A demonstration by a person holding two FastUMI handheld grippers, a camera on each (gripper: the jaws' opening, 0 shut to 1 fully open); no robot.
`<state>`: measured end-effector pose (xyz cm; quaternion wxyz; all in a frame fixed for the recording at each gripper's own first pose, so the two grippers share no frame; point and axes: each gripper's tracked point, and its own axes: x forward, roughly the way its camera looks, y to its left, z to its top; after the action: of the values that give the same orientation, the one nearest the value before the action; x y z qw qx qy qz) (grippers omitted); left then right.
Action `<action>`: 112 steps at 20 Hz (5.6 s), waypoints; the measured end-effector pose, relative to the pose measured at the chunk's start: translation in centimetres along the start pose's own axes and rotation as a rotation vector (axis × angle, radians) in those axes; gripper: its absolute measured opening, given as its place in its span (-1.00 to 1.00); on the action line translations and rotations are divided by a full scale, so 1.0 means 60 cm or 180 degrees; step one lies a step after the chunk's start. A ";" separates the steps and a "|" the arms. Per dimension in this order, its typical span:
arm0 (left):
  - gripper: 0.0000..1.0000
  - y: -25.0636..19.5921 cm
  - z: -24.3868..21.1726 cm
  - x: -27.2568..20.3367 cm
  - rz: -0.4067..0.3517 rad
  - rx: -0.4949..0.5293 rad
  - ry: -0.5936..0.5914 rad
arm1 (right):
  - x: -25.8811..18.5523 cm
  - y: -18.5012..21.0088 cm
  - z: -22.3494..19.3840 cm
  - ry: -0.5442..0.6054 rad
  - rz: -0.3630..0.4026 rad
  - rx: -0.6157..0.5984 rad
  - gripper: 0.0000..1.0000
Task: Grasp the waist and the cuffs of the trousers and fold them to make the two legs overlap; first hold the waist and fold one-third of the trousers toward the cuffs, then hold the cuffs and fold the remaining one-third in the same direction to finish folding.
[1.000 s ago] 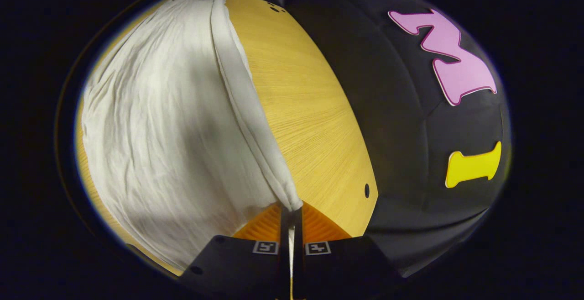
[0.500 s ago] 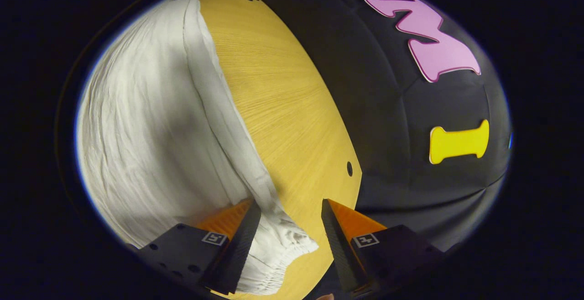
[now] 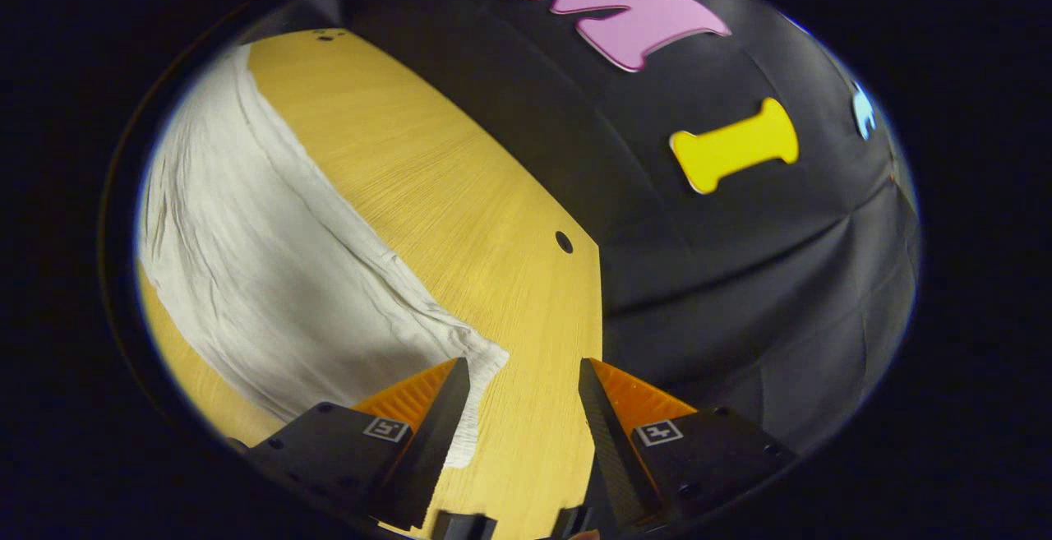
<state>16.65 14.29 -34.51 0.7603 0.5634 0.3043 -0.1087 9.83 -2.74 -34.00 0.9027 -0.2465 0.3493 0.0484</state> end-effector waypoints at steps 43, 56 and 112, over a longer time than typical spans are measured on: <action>0.92 -0.187 -0.028 -0.157 -0.1407 -0.5716 0.0818 | 0.032 0.114 -0.136 0.0876 0.0231 0.4934 -0.67; 0.86 -0.146 -0.015 -0.055 -0.1440 -0.6409 0.0709 | -0.006 0.083 -0.094 0.0562 0.0370 0.4623 -0.67; -0.83 -0.174 0.024 -0.046 -0.1660 -0.6673 0.0605 | -0.307 0.666 0.412 -0.0107 0.3557 0.2316 0.34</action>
<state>9.65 8.88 -40.87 0.7903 -0.4425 0.4138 0.0913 0.62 45.58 -22.68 0.7728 0.2927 0.4045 0.3918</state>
